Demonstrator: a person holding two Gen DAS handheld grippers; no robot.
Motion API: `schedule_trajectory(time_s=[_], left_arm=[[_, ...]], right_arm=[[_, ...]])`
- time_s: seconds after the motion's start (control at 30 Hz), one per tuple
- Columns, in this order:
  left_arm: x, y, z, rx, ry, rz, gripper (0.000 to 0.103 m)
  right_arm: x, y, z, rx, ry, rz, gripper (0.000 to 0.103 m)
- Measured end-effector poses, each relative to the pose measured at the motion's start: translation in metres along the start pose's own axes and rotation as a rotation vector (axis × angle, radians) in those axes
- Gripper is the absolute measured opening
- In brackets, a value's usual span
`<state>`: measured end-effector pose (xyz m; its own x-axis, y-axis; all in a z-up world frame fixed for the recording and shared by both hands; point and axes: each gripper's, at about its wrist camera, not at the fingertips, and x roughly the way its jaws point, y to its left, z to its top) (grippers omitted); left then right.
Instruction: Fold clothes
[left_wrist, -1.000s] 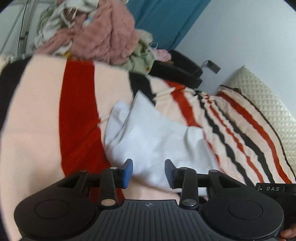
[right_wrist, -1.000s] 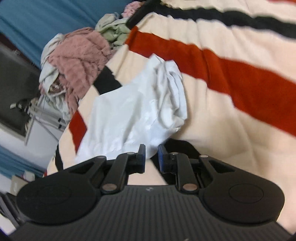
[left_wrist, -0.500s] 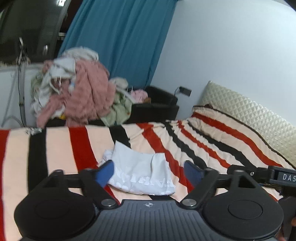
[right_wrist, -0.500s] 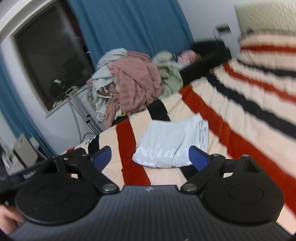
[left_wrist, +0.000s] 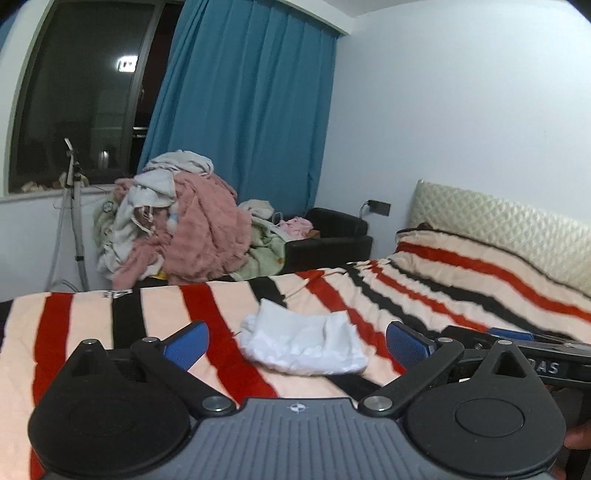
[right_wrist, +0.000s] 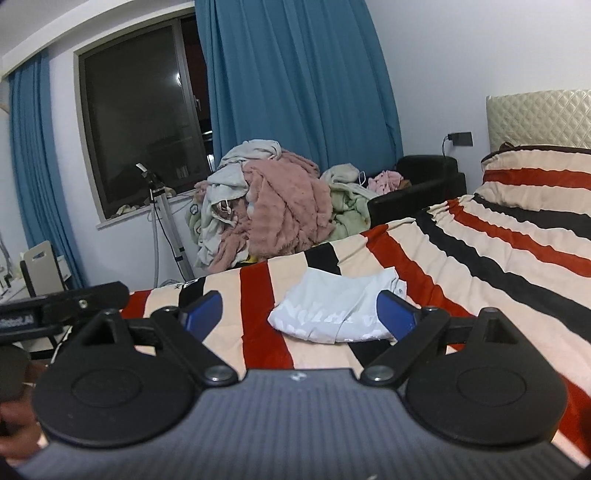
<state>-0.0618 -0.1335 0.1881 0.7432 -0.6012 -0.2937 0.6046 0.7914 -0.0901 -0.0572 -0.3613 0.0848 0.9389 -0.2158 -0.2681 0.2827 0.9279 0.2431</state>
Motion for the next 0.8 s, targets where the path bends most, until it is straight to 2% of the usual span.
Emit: schedule_trajectory(time_s=[0.07, 0.3, 0.53, 0.63, 0.8], left_arm=[[-0.003, 0.001, -0.015, -0.006, -0.02, 0.008, 0.103], [0.031, 0.011, -0.053, 0.013, 0.031, 0.059, 0.103], [0.05, 0.028, -0.076, -0.029, 0.059, 0.091, 0.103], [0.052, 0.031, -0.075, -0.036, 0.065, 0.131, 0.103], [0.049, 0.033, -0.074, -0.039, 0.059, 0.146, 0.103]], right_arm=[[0.007, 0.002, -0.016, 0.008, -0.011, -0.007, 0.092], [0.036, 0.016, -0.065, -0.056, -0.028, -0.034, 0.092], [0.044, 0.006, -0.073, -0.027, -0.021, -0.059, 0.092], [0.046, 0.006, -0.076, -0.037, -0.012, -0.076, 0.092], [0.046, 0.009, -0.078, -0.057, -0.017, -0.1, 0.092]])
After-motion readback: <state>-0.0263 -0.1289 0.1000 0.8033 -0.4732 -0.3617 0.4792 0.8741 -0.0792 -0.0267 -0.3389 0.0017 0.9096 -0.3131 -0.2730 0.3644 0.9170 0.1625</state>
